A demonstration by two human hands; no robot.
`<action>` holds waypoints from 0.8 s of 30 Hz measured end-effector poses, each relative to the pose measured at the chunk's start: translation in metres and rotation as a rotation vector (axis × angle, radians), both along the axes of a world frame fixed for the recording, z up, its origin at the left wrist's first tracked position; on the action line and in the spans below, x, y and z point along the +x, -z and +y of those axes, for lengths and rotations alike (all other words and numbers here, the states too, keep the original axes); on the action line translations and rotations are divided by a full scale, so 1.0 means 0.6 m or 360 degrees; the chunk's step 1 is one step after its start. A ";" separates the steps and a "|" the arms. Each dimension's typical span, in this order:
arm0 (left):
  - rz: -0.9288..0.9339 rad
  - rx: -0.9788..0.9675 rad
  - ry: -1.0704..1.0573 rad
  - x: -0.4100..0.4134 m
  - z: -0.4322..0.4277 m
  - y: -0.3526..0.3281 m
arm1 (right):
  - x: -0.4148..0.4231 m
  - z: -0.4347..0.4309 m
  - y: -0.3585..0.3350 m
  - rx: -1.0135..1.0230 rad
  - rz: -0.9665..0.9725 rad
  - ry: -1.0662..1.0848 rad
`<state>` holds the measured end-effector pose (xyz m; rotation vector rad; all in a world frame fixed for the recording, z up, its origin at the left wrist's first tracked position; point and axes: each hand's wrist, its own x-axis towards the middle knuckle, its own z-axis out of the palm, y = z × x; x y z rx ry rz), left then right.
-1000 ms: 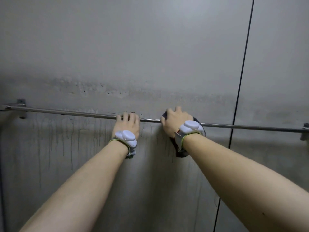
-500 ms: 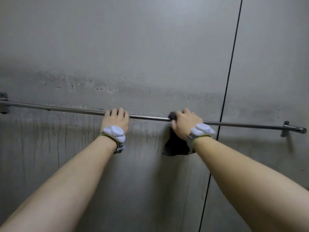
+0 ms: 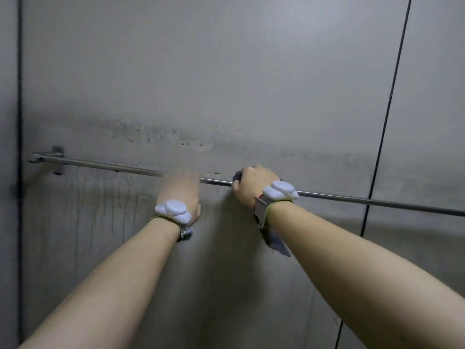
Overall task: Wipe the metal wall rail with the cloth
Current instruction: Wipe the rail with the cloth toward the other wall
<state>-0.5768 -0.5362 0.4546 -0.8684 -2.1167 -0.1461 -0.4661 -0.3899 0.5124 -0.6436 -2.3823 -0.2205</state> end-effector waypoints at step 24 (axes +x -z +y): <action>0.0080 -0.0045 0.0349 -0.023 0.019 -0.045 | -0.109 0.005 -0.113 0.0179 0.0426 -0.0372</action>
